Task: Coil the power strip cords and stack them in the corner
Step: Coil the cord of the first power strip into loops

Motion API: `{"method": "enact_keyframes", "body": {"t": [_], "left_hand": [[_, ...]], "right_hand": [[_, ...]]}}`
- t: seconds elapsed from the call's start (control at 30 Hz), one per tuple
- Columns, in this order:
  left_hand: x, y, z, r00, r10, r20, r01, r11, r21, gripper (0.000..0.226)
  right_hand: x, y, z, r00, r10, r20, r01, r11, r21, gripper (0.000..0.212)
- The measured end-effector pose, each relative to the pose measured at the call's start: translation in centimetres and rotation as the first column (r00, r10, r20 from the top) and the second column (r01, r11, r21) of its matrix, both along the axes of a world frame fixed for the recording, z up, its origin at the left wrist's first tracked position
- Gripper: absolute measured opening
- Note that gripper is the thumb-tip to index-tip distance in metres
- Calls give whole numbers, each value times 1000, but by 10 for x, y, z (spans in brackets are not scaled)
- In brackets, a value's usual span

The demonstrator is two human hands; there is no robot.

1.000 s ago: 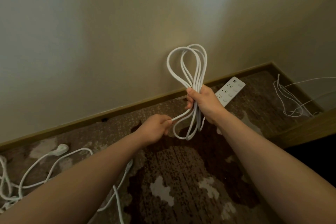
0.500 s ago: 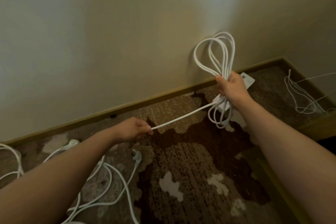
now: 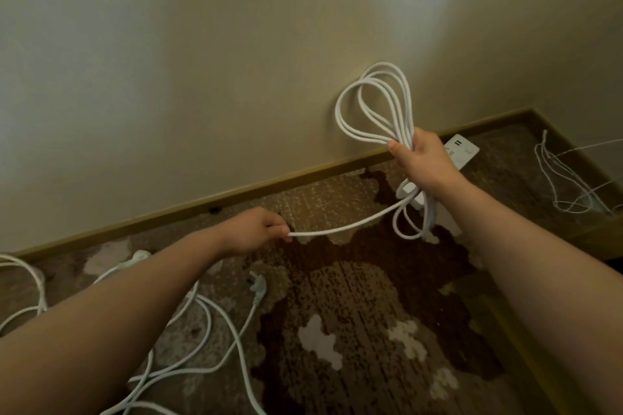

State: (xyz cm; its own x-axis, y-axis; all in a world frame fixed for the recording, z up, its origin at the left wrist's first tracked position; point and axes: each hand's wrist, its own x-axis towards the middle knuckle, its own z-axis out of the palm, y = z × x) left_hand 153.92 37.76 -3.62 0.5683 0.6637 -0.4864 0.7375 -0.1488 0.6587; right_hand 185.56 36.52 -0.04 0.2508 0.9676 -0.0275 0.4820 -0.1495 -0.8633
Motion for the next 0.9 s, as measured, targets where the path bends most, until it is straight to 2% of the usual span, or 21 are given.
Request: {"method": "enact_keyframes", "body": {"t": [0.2,0.3,0.37,0.47,0.53,0.63,0.7,0.8,0.83,0.9], "left_hand": [[-18,12,8,988,127,84,-117,986,-116,23],[-47,18,12,971,224,86,-208,964,-165,23],[-69,19,11,957,279,78,-261,948,-183,28],[-90,17,11,947,320,40,-306,932,-195,36],[-92,16,16,942,336,4,-328,924,-196,31],[-68,20,46,963,271,1,-270,959,-83,24],[-36,27,83,984,156,88,-165,980,108,19],[11,36,144,973,-9,231,-78,928,365,17],[22,37,155,969,-39,244,-61,920,388,17],[35,31,154,975,-73,209,1,945,327,16]], "right_hand": [[22,9,7,986,-40,163,39,999,12,19],[27,11,6,985,-63,158,59,998,33,15],[30,12,4,983,-81,164,74,996,49,20],[31,12,3,984,-96,152,90,995,48,25],[29,12,3,986,-93,141,88,995,44,25],[24,8,4,991,-78,106,77,997,13,23],[13,6,4,995,-39,90,39,999,0,23],[-12,6,7,998,52,32,-52,999,-3,14],[-19,7,10,997,76,10,-76,997,-1,14],[-30,9,16,994,106,-28,-106,994,-12,20]]}}
